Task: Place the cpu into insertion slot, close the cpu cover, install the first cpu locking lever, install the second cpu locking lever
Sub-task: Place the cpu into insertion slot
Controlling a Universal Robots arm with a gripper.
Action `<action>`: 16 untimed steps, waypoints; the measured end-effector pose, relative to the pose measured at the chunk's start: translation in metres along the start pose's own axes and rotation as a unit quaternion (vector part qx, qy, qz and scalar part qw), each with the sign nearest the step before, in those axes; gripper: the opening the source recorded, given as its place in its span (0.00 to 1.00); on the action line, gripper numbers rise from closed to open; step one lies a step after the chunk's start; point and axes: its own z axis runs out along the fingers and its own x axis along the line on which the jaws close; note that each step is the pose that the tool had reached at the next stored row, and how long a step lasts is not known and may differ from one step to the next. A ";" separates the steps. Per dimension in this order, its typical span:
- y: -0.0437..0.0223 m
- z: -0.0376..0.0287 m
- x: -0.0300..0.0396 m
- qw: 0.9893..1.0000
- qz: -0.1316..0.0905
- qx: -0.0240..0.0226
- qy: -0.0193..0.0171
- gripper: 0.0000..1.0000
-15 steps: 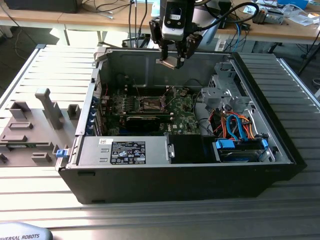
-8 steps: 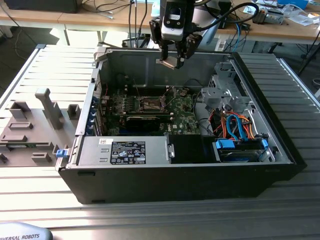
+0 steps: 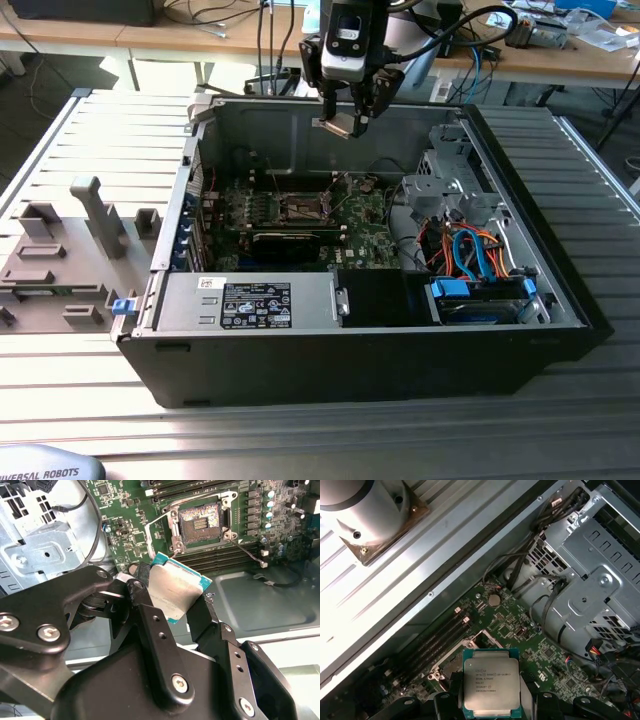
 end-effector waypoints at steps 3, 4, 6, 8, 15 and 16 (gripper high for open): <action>0.0000 0.0000 0.0000 1.000 0.002 0.000 0.000 0.54; 0.0000 0.0000 0.0000 1.000 0.003 0.000 0.000 0.54; 0.0000 0.0001 0.0000 1.000 0.004 0.000 0.000 0.54; 0.0000 0.0001 0.0000 1.000 0.005 0.000 0.000 0.54; 0.0000 0.0001 0.0000 1.000 0.010 0.000 -0.001 0.54; 0.0000 0.0001 0.0000 1.000 0.010 0.000 -0.001 0.54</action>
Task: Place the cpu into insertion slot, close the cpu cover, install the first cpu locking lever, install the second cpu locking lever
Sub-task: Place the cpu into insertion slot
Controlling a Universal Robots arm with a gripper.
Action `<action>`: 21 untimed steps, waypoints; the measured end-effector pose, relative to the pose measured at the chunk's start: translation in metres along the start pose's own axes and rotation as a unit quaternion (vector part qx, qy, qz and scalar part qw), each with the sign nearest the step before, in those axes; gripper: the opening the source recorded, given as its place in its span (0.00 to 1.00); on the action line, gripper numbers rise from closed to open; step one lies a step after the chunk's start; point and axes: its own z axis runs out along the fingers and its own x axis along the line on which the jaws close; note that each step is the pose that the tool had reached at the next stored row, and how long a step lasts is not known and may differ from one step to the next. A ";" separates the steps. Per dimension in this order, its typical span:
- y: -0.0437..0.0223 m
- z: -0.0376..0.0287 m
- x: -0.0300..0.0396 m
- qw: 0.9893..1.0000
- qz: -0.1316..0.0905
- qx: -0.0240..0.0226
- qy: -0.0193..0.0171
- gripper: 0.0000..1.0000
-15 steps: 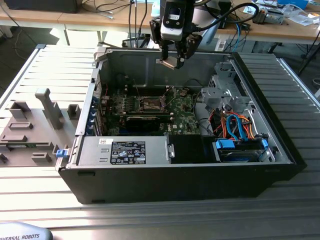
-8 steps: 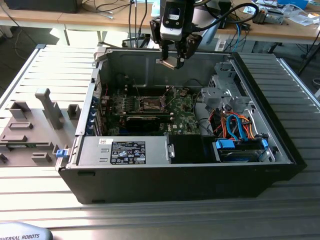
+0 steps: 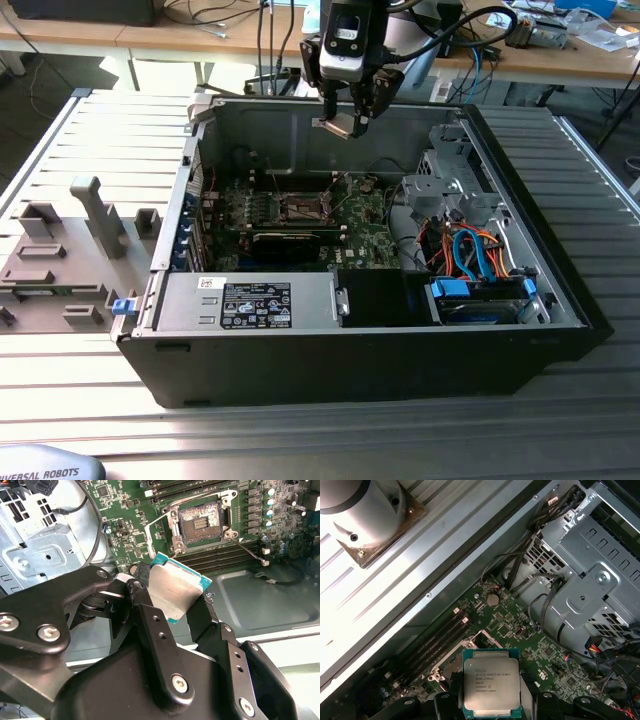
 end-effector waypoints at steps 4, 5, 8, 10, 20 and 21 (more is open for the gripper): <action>0.0000 0.0000 0.0000 1.000 0.002 0.000 0.000 0.54; 0.0000 0.0000 0.0000 1.000 0.002 0.000 0.000 0.54; 0.0000 0.0000 0.0000 1.000 0.003 0.000 0.000 0.54; 0.0000 0.0000 0.0000 1.000 0.003 0.000 0.000 0.54; 0.0000 0.0000 0.0000 1.000 0.006 0.000 -0.001 0.54; 0.0000 0.0000 0.0000 1.000 0.006 0.000 -0.001 0.54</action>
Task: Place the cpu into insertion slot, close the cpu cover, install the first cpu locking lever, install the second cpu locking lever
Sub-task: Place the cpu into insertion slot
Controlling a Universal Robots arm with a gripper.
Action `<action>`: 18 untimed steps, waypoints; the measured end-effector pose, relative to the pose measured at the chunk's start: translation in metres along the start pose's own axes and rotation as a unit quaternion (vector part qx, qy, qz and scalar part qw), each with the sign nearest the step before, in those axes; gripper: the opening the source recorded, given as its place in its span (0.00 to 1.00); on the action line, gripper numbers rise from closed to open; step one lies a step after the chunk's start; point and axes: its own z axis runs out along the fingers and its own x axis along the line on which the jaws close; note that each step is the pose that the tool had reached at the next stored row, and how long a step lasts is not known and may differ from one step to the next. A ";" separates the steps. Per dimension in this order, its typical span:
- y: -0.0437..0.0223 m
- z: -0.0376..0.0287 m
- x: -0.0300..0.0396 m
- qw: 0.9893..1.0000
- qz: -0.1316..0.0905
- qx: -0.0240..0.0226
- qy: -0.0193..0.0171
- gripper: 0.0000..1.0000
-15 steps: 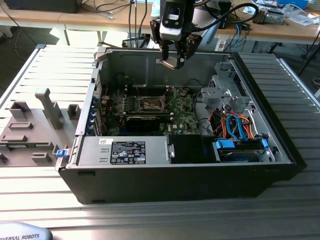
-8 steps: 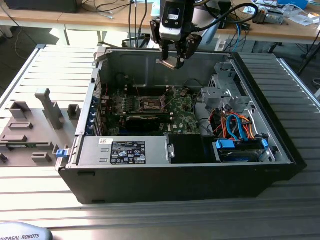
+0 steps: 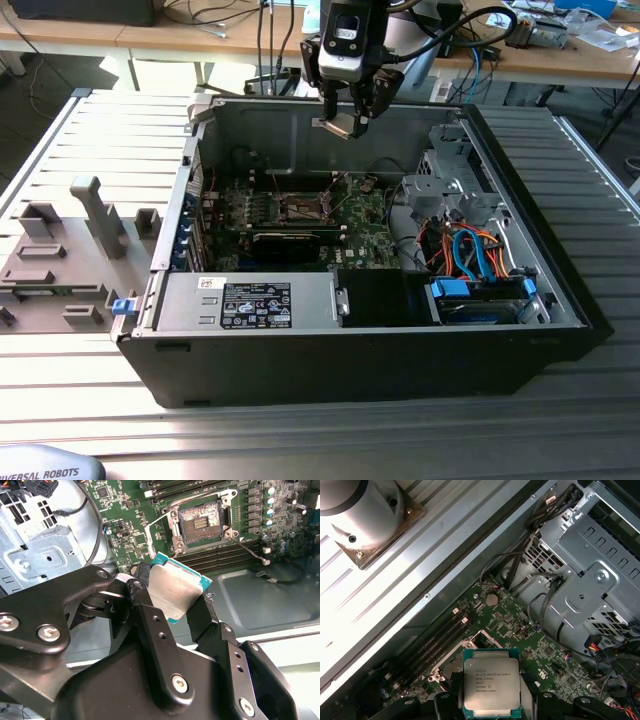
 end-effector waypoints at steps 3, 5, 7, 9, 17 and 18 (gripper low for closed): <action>0.0000 0.0000 0.0000 1.000 0.001 0.000 0.000 0.54; 0.0000 0.0000 0.0000 1.000 0.002 0.000 0.000 0.54; 0.0000 0.0000 0.0000 1.000 0.003 0.000 0.000 0.54; 0.0000 0.0000 0.0000 1.000 0.004 0.000 0.000 0.54; 0.0000 0.0000 0.0000 1.000 0.008 0.000 -0.001 0.54; 0.0000 0.0000 0.0000 1.000 0.008 0.000 -0.001 0.54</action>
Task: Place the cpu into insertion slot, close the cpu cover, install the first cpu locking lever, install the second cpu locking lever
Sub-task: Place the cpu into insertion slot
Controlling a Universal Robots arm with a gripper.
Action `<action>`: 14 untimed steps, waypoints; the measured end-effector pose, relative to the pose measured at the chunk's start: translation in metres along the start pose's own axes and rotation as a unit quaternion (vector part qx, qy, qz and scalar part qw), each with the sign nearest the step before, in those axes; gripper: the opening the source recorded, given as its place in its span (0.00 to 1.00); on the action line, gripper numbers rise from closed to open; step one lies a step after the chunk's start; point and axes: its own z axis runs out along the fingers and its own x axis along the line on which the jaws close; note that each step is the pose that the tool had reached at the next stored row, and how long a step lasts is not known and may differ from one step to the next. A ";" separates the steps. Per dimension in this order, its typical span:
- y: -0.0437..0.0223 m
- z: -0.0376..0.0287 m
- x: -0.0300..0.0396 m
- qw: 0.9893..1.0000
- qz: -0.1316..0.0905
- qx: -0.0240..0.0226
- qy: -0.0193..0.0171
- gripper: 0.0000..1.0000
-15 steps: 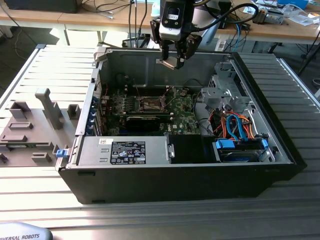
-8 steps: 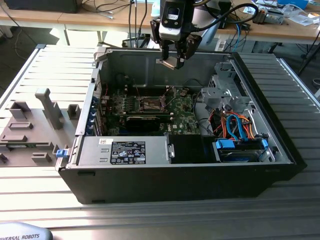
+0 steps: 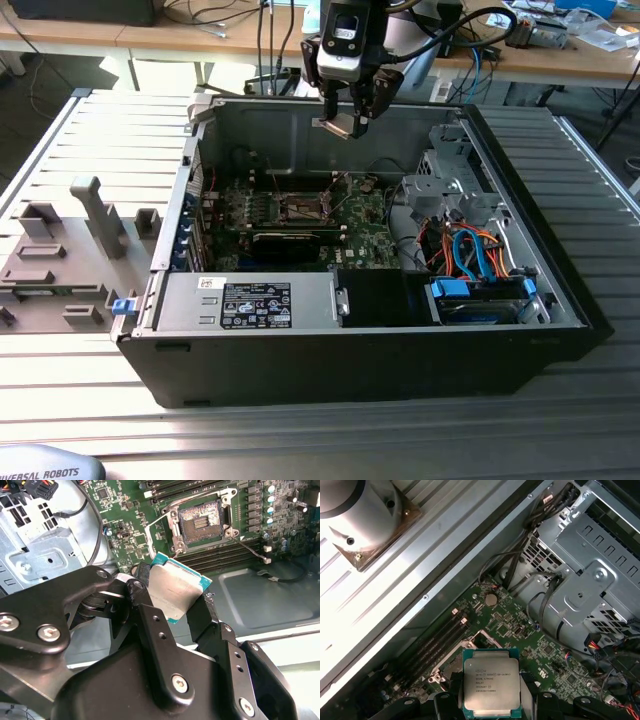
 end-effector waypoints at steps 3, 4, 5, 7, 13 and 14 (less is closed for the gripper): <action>0.0000 0.0000 0.0000 1.000 0.001 0.000 0.000 0.54; 0.0000 0.0000 0.0000 1.000 0.001 0.000 0.000 0.54; 0.0000 0.0000 0.0000 1.000 0.002 0.000 0.000 0.54; 0.0000 0.0000 0.0000 1.000 0.003 0.000 0.000 0.54; 0.0000 0.0000 0.0000 1.000 0.005 0.000 0.000 0.54; 0.0000 0.0001 0.0000 1.000 0.005 0.000 0.000 0.54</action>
